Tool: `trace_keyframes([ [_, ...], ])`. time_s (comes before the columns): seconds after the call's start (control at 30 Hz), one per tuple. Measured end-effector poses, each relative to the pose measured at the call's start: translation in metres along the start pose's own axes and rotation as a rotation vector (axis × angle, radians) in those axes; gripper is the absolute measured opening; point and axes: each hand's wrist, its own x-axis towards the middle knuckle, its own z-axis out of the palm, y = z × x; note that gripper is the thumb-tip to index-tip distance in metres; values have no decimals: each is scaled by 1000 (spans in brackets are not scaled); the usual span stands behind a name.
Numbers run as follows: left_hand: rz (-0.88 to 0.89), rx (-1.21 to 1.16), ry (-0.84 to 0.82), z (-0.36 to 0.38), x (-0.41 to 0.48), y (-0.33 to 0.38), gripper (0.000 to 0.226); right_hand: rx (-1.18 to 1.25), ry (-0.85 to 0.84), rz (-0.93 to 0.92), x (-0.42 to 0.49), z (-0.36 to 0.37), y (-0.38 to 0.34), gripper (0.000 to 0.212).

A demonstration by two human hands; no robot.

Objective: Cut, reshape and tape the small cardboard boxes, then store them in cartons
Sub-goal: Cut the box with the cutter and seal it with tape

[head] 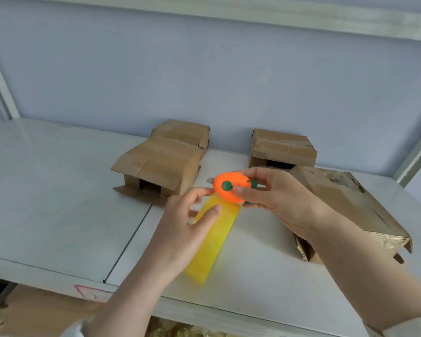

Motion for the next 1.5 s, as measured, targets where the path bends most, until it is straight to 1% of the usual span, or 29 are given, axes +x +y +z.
trace_keyframes([
  [0.07,11,-40,-59,-5,8,2,19,-39,52,-61,-1,7,-4,18],
  [0.13,-13,-102,-177,-7,14,2,26,-96,124,-110,-1,15,-3,19],
  [0.17,-23,-112,-188,-8,16,1,27,-115,176,-129,-2,19,-2,19],
  [0.23,-11,-105,-113,-6,19,2,12,-120,295,-173,-4,27,0,19],
  [0.3,12,-91,-26,-1,21,1,15,-142,421,-233,-7,34,3,22],
  [0.37,21,-72,21,5,21,4,17,-214,533,-293,-11,40,7,26],
  [0.47,36,-111,75,19,20,15,19,-315,692,-427,-20,41,10,26],
  [0.53,92,-118,106,29,19,28,21,-344,786,-504,-28,36,5,27],
  [0.57,130,-118,112,35,18,37,23,-330,824,-508,-32,30,0,27],
  [0.67,242,-53,110,54,16,66,27,-188,892,-398,-48,7,-17,26],
  [0.7,270,-21,107,60,15,75,27,-122,899,-347,-55,-3,-23,25],
  [0.77,326,19,106,76,13,92,25,63,884,-272,-68,-26,-33,18],
  [0.8,344,29,105,81,12,98,24,179,867,-224,-71,-37,-36,14],
  [0.87,366,18,80,99,8,114,23,466,854,-123,-81,-71,-37,14],
  [0.93,347,-38,30,113,4,127,22,808,841,-117,-93,-113,-33,17],
  [0.97,319,-95,0,118,3,130,22,902,860,-126,-98,-131,-26,21],
  [1.0,281,-167,-30,123,1,132,22,875,913,-90,-105,-148,-16,26],
  [1.03,239,-237,-54,128,-1,135,21,716,998,-2,-113,-162,1,28],
  [1.1,170,-315,-77,136,-4,137,20,287,1133,248,-130,-183,50,27],
  [1.13,157,-328,-78,141,-6,138,20,117,1140,360,-137,-188,76,27],
  [1.17,156,-327,-78,146,-8,138,19,6,1100,449,-144,-191,101,28],
  [1.23,175,-302,-66,155,-10,139,19,-140,958,570,-150,-194,139,30],
  [1.3,187,-289,-43,162,-10,139,18,-289,852,598,-148,-192,156,30],
  [1.33,185,-293,-33,165,-10,139,18,-371,825,589,-146,-193,161,32],
  [1.4,180,-310,-20,170,-10,142,16,-544,823,565,-145,-195,160,40],
  [1.43,181,-316,-16,173,-11,144,15,-582,856,517,-148,-195,154,44],
  [1.47,184,-321,-11,176,-11,147,15,-542,902,424,-153,-193,143,44],
  [1.5,184,-329,-8,179,-11,149,15,-423,929,289,-160,-188,128,41],
])
